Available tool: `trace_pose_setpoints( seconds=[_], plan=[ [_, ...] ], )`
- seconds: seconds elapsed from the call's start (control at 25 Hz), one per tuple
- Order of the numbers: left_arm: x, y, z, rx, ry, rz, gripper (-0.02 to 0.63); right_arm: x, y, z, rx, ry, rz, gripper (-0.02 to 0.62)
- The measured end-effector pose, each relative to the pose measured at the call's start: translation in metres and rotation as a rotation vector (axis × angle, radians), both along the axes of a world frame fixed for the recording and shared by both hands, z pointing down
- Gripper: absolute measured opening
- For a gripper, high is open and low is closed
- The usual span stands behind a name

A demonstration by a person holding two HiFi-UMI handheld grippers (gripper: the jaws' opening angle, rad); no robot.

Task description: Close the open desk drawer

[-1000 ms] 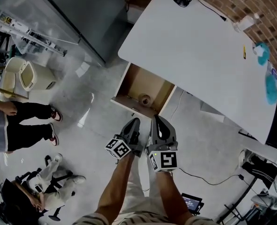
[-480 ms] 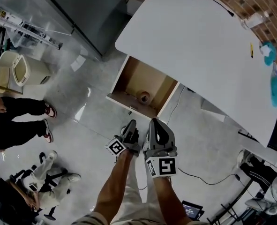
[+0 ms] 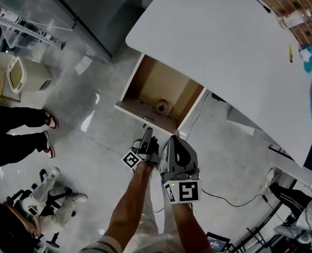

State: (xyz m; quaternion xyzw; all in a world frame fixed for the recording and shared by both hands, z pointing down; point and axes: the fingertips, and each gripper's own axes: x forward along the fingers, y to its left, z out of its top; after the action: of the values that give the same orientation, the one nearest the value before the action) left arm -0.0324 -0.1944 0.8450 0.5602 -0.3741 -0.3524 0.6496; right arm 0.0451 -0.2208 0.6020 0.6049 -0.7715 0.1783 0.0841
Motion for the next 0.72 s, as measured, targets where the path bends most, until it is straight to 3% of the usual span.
trace_pose_setpoints(
  seconds=[0.48,0.6,0.64,0.72],
  plan=[
    [0.001,-0.031,0.015,0.096,0.046,-0.019,0.137,0.007,0.008,0.024,-0.027,-0.001,0.011,0.011],
    [0.001,-0.033,0.025,0.096,0.029,-0.015,0.124,0.007,0.010,0.030,-0.033,-0.008,0.006,0.011],
    [0.000,-0.034,0.029,0.088,0.018,-0.014,0.164,0.007,0.011,0.031,-0.036,-0.008,0.003,0.011],
    [-0.003,-0.040,0.031,0.092,0.019,-0.020,0.170,0.008,0.012,0.035,-0.043,-0.008,0.001,0.011]
  ],
)
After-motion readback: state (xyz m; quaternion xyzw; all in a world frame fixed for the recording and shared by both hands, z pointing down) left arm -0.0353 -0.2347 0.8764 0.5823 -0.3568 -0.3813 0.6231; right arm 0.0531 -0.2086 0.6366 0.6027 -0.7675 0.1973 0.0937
